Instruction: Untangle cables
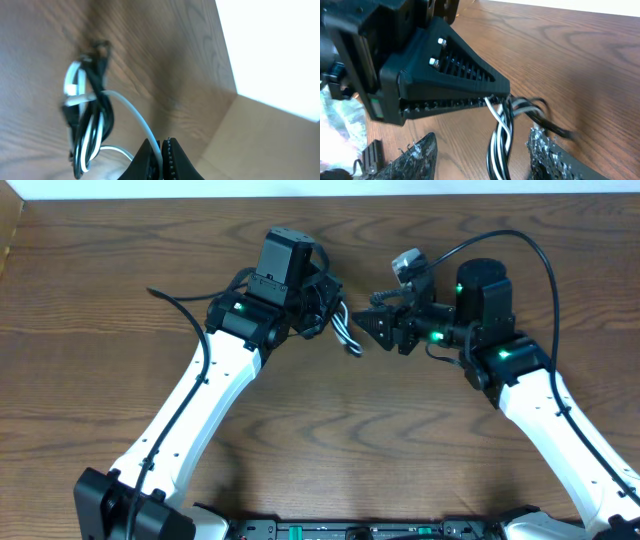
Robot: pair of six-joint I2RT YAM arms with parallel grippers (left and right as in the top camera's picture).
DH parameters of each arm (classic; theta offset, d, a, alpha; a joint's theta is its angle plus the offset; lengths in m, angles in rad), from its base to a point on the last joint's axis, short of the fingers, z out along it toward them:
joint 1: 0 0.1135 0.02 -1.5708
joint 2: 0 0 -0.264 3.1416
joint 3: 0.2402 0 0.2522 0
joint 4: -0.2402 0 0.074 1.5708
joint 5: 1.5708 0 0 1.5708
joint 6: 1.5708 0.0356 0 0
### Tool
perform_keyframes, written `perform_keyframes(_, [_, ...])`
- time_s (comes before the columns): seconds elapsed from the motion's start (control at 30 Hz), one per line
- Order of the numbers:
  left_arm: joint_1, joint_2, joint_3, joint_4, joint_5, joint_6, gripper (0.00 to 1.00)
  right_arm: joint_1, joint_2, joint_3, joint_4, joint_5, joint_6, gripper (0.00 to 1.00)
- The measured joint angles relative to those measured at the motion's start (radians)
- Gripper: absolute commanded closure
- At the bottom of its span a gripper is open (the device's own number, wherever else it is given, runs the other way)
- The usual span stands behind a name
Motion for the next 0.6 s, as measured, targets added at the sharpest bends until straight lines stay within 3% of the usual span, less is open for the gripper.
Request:
perform_keyframes(0.13, [0.000, 0.000, 0.000, 0.001, 0.047, -0.138, 0.92, 0.004, 0.035, 0.000, 0.000, 0.020, 0.000, 0.48])
perform_keyframes(0.3, [0.000, 0.000, 0.000, 0.000, 0.080, -0.193, 0.92, 0.006, 0.084, 0.000, 0.000, 0.012, -0.010, 0.53])
perform_keyframes(0.6, [0.002, -0.001, 0.000, 0.006, 0.134, -0.265, 0.91, 0.031, 0.131, 0.001, 0.097, 0.011, -0.031, 0.80])
